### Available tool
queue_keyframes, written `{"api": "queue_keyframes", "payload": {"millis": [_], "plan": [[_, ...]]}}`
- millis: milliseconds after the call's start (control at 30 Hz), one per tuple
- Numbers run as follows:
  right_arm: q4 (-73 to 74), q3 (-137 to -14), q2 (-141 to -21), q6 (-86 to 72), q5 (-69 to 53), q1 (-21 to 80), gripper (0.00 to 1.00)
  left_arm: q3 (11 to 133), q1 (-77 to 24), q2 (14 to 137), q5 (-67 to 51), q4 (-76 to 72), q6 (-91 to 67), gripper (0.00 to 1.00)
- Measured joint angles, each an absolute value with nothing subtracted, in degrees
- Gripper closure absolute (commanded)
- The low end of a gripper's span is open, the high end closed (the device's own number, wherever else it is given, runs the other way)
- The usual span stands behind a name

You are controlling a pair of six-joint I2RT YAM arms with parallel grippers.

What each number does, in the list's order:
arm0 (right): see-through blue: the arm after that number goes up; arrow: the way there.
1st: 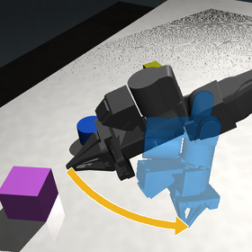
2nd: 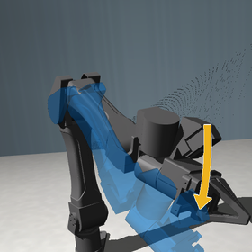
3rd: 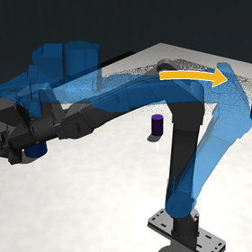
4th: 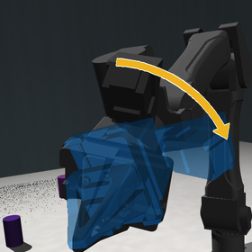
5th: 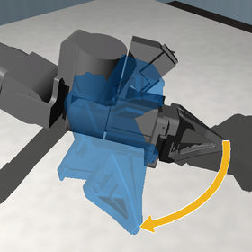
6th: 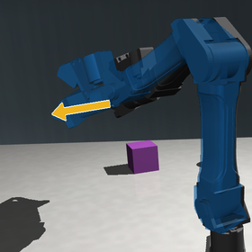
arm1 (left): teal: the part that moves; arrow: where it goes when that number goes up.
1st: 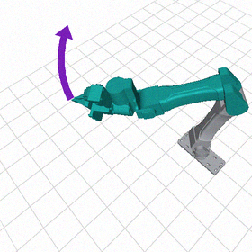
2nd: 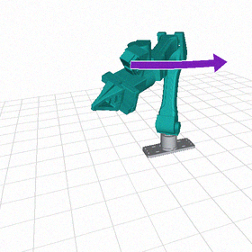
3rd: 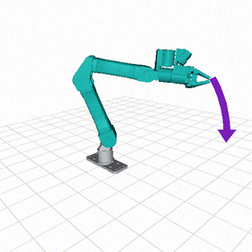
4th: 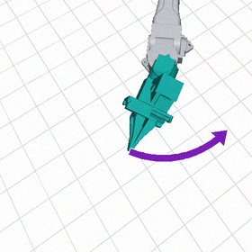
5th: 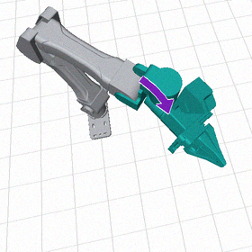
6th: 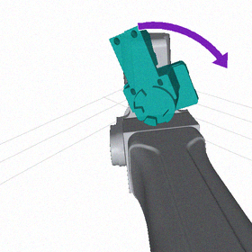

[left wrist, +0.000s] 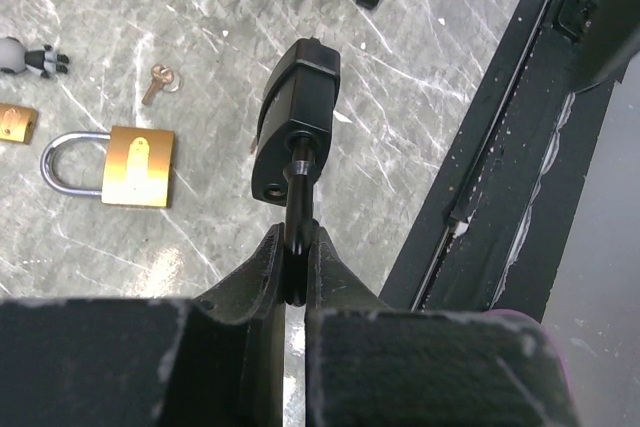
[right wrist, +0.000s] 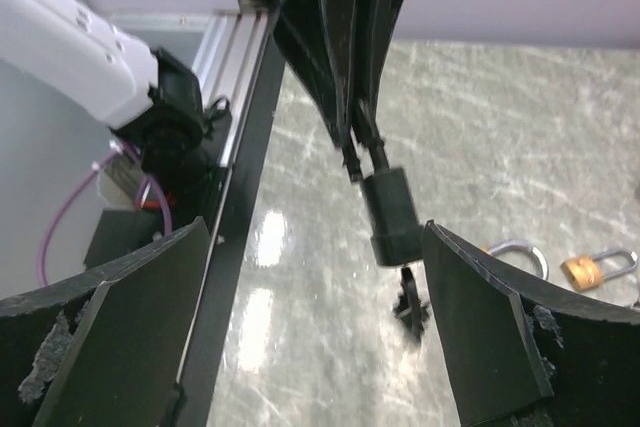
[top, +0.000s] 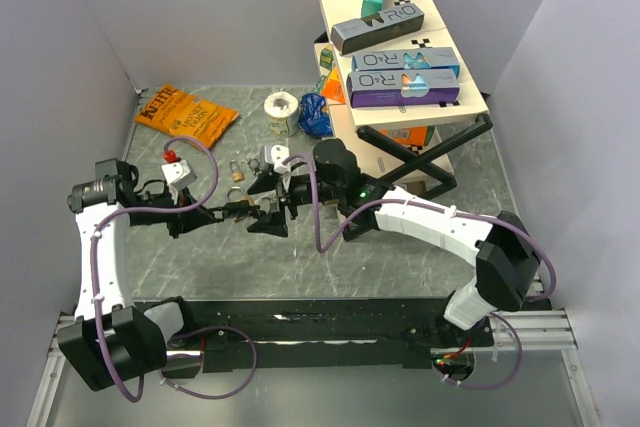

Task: Lock with the key
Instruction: Lock the lock.

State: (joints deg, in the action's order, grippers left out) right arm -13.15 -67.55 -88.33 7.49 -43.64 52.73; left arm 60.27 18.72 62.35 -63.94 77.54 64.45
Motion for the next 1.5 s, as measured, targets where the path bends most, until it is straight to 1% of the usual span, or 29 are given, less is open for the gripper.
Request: {"api": "queue_keyframes", "payload": {"millis": [200, 467, 600, 700, 800, 867, 900, 967, 1000, 1067, 1100, 1167, 1200, 1267, 1300, 1500], "plan": [[-9.15, -68.6, -90.5, 10.39, -43.62, 52.73, 0.01, 60.93, 18.41, 61.41, -64.79, 77.41, 64.38, 0.99], [-8.67, -70.59, -94.45, 12.8, -43.51, 52.73, 0.02, 60.93, 16.67, 58.5, -65.3, 77.56, 64.27, 0.99], [-10.17, -70.72, -96.03, 14.57, -43.53, 52.75, 0.09, 60.93, 16.38, 57.84, -66.24, 77.62, 63.9, 0.99], [-10.74, -70.72, -96.75, 15.79, -43.55, 52.82, 0.16, 60.93, 16.23, 57.58, -66.87, 77.62, 63.46, 0.99], [-11.55, -70.72, -96.82, 16.78, -43.79, 52.86, 0.28, 60.93, 16.08, 57.21, -67.59, 77.62, 63.05, 0.99], [-12.49, -70.7, -96.82, 17.21, -44.16, 52.9, 0.34, 60.93, 16.03, 56.97, -67.99, 77.65, 62.63, 0.99], [-12.8, -70.7, -96.82, 17.43, -44.34, 52.9, 0.39, 60.93, 16.03, 56.82, -68.14, 77.65, 62.39, 0.99], [-13.06, -70.67, -96.82, 17.61, -44.58, 52.9, 0.44, 60.93, 16.03, 56.71, -68.29, 77.67, 62.13, 0.99], [-13.13, -70.67, -96.82, 17.61, -44.69, 52.9, 0.5, 60.93, 16.01, 56.64, -68.34, 77.65, 62.04, 0.99], [-13.17, -70.65, -96.82, 17.67, -44.82, 52.9, 0.58, 60.93, 16.01, 56.62, -68.47, 77.65, 61.84, 0.99], [-13.15, -70.65, -96.82, 17.54, -44.99, 52.93, 0.67, 60.93, 16.01, 56.62, -68.58, 77.65, 61.8, 0.99], [-12.84, -70.65, -96.82, 17.5, -45.39, 52.97, 0.78, 60.93, 15.97, 56.6, -68.62, 77.71, 61.69, 0.99], [-12.62, -70.65, -96.82, 17.23, -45.8, 52.97, 0.86, 60.93, 15.94, 56.6, -68.62, 77.84, 61.6, 0.99], [-12.36, -70.65, -96.82, 16.84, -46.04, 52.95, 0.92, 60.93, 15.9, 56.58, -68.58, 77.95, 61.58, 0.99], [-12.29, -70.65, -96.82, 16.56, -46.19, 52.93, 1.0, 60.93, 15.86, 56.51, -68.51, 77.95, 61.58, 0.99], [-9.82, -71.35, -96.9, 12.86, -48.71, 52.47, 1.0, 59.64, 15.59, 55.96, -68.79, 77.93, 63.2, 0.99]]}}
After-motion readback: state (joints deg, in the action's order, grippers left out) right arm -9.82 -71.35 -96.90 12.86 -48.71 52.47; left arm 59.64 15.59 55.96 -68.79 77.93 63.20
